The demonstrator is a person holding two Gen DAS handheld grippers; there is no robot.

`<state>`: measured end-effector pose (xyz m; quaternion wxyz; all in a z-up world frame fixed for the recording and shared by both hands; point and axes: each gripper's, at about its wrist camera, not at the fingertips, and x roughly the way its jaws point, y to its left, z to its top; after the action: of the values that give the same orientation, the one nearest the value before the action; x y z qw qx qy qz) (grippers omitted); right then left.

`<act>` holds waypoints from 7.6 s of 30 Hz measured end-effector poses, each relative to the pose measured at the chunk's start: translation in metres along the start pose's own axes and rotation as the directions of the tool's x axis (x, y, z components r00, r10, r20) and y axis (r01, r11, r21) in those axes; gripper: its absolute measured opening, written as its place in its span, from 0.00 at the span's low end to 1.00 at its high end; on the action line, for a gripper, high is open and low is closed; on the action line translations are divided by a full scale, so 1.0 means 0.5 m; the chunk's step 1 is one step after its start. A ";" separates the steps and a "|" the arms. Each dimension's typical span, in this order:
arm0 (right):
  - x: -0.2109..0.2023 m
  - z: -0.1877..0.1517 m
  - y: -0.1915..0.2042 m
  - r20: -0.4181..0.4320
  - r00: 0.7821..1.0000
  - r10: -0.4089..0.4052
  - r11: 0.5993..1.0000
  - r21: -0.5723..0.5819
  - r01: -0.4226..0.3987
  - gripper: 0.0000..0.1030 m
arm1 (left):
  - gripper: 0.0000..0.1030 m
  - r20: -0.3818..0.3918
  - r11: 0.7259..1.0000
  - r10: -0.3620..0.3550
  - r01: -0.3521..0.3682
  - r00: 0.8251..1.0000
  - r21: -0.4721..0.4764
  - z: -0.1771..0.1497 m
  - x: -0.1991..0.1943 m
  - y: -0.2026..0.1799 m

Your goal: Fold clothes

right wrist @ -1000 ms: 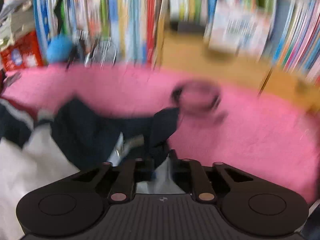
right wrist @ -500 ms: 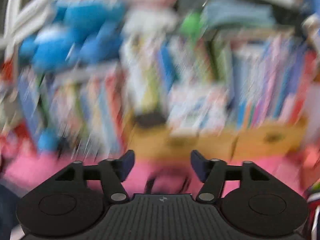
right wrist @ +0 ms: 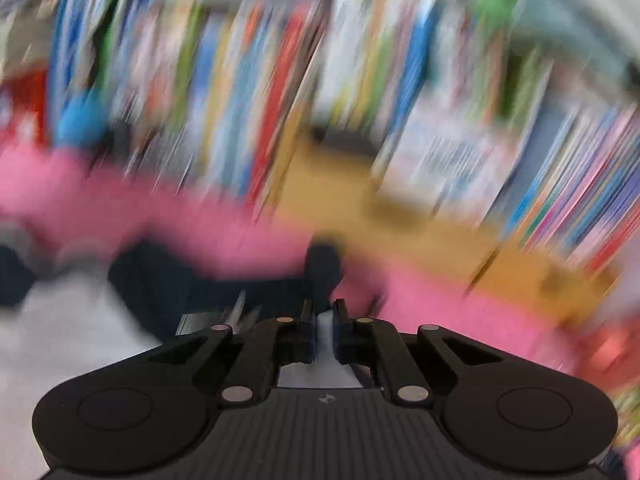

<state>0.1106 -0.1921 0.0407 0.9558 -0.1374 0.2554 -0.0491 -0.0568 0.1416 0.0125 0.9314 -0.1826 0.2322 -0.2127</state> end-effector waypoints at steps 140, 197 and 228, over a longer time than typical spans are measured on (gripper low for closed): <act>-0.436 -0.300 0.307 -0.114 0.733 0.671 0.726 -0.100 -0.681 0.91 | 0.40 -0.063 0.795 0.192 -0.118 0.979 0.595 0.109 0.075 0.046; 0.102 0.038 0.365 -0.190 0.955 0.230 0.954 0.240 -0.182 0.15 | 0.04 0.278 0.622 0.768 -0.775 0.577 -0.110 0.407 -0.062 0.550; -0.204 -0.142 0.234 -0.051 0.849 0.526 0.848 -0.040 -0.528 0.76 | 0.50 -0.060 0.763 0.633 -0.607 0.772 0.223 0.260 0.102 0.437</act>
<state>-0.0103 -0.0802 -0.0039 0.9235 -0.0863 0.3027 0.2191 0.1185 0.3327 0.0058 0.9448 0.0091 0.3188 0.0748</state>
